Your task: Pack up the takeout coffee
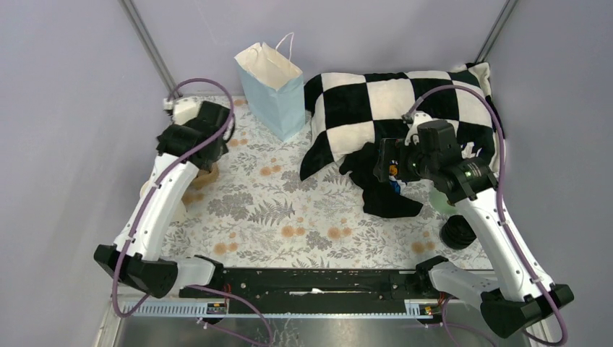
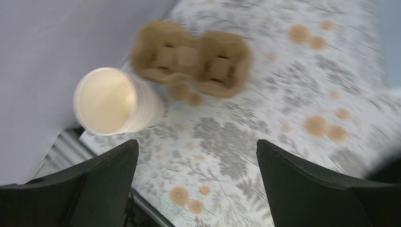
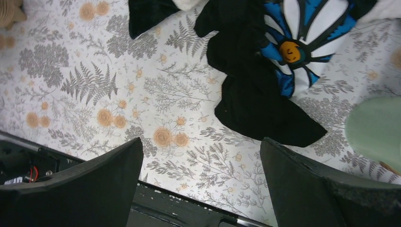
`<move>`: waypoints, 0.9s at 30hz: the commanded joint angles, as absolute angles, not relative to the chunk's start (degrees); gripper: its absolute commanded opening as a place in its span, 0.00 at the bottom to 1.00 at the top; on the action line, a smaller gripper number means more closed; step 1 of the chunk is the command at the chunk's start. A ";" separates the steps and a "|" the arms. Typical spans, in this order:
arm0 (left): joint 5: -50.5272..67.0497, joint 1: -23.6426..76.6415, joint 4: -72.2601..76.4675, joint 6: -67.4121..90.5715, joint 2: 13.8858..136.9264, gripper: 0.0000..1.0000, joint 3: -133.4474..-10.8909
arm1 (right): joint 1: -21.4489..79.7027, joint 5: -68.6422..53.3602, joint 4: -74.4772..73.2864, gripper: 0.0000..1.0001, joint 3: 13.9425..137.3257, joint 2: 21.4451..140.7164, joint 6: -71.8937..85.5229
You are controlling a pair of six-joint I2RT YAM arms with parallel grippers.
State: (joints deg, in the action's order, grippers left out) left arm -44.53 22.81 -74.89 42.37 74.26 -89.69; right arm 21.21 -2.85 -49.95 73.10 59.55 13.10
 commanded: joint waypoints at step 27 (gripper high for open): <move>-15.44 -15.93 -59.46 30.45 75.46 0.77 -77.85 | 27.68 -6.70 -50.68 1.00 79.63 67.46 10.79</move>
